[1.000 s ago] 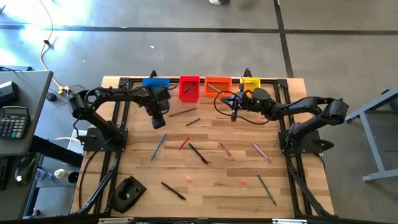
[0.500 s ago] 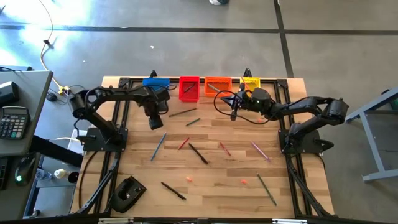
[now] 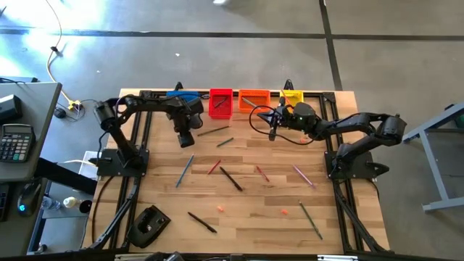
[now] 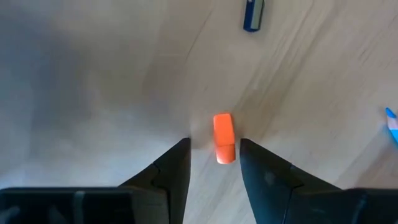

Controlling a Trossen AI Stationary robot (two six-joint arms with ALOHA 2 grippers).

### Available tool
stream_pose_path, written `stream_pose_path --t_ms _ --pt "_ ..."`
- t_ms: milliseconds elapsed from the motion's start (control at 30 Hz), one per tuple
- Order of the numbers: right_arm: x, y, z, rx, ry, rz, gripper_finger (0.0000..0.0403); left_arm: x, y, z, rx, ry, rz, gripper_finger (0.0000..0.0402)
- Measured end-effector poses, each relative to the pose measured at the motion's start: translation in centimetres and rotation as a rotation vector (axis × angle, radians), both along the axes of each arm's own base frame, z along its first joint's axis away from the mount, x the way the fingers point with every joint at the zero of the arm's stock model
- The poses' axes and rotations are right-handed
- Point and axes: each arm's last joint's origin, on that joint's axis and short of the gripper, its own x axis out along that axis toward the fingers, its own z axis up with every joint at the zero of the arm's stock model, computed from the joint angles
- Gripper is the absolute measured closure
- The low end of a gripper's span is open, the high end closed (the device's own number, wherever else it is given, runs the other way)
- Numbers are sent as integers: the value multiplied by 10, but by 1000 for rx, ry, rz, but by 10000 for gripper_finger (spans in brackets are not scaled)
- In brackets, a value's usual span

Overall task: Sort crayons/erasers/pens/pencils in bins
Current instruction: Put the orange eraser into the blue bin

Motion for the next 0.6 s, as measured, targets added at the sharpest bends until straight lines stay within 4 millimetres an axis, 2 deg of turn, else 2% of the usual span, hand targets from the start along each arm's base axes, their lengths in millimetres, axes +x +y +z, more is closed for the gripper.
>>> stream_pose_path --t_ms 167,467,600 --pt "0 0 0 -1 1 0 403 0 0 -1 -4 1 -22 288" --pt "0 0 -1 3 7 0 403 1 -2 -1 -1 15 -58 357" --pt "0 0 -1 5 12 0 403 -4 -12 7 -3 88 -96 385"
